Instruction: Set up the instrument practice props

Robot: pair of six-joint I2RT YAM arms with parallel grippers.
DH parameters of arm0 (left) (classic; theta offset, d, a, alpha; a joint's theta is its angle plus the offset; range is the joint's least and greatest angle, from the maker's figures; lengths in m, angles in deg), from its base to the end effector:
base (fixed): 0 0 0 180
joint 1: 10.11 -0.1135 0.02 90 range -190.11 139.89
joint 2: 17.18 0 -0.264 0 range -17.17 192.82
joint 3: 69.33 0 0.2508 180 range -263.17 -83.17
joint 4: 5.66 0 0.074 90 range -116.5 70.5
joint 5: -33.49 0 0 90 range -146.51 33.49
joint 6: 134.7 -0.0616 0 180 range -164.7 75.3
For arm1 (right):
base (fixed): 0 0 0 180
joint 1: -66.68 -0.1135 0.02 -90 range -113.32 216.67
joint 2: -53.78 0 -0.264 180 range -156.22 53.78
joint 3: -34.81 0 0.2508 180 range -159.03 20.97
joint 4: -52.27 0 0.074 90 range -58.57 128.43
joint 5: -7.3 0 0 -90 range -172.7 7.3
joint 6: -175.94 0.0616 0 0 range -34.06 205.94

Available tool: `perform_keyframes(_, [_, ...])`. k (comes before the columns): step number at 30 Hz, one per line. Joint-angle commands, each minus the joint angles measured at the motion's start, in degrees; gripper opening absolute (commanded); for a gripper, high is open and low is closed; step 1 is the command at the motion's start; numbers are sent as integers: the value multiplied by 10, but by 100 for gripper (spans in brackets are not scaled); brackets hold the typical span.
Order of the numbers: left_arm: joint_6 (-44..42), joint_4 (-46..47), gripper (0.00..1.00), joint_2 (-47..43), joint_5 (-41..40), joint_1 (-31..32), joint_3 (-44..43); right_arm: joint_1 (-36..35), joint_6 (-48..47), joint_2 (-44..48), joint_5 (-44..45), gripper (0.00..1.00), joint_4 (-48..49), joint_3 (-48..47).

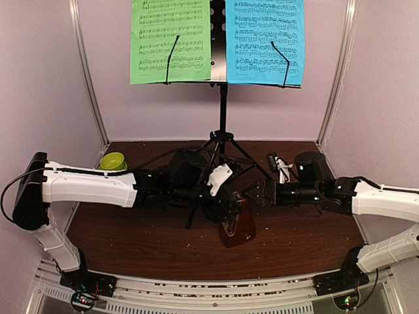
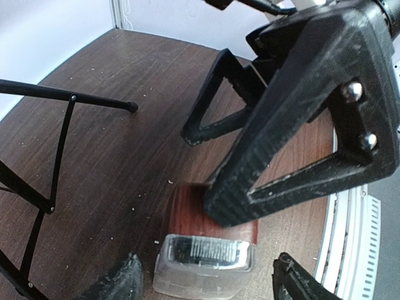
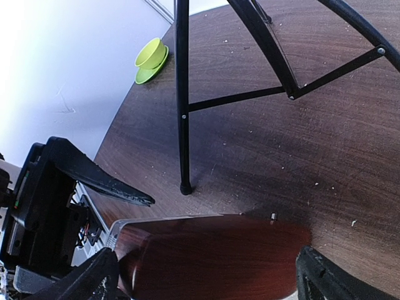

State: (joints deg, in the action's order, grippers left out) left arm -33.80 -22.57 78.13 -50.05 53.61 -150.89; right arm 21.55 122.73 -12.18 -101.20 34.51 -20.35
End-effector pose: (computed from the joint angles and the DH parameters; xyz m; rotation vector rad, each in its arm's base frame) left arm 0.1728 -0.3656 0.2478 1.0574 1.9678 -0.8712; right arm 0.1802 0.2088 0.2443 -0.3831 2.2415 1.1600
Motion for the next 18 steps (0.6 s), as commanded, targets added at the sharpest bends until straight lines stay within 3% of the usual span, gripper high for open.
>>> perform_keyframes(1, [-16, 32, 70, 4, 22, -5, -21, 2, 12, -16, -13, 98, -7, -9])
perform_keyframes(14, [-46, 22, 46, -5, 45, -14, -15, 2, -8, -21, -4, 97, -37, 10])
perform_keyframes(18, [-49, 21, 49, -7, 40, -16, -11, 2, -15, -24, 2, 97, -38, 21])
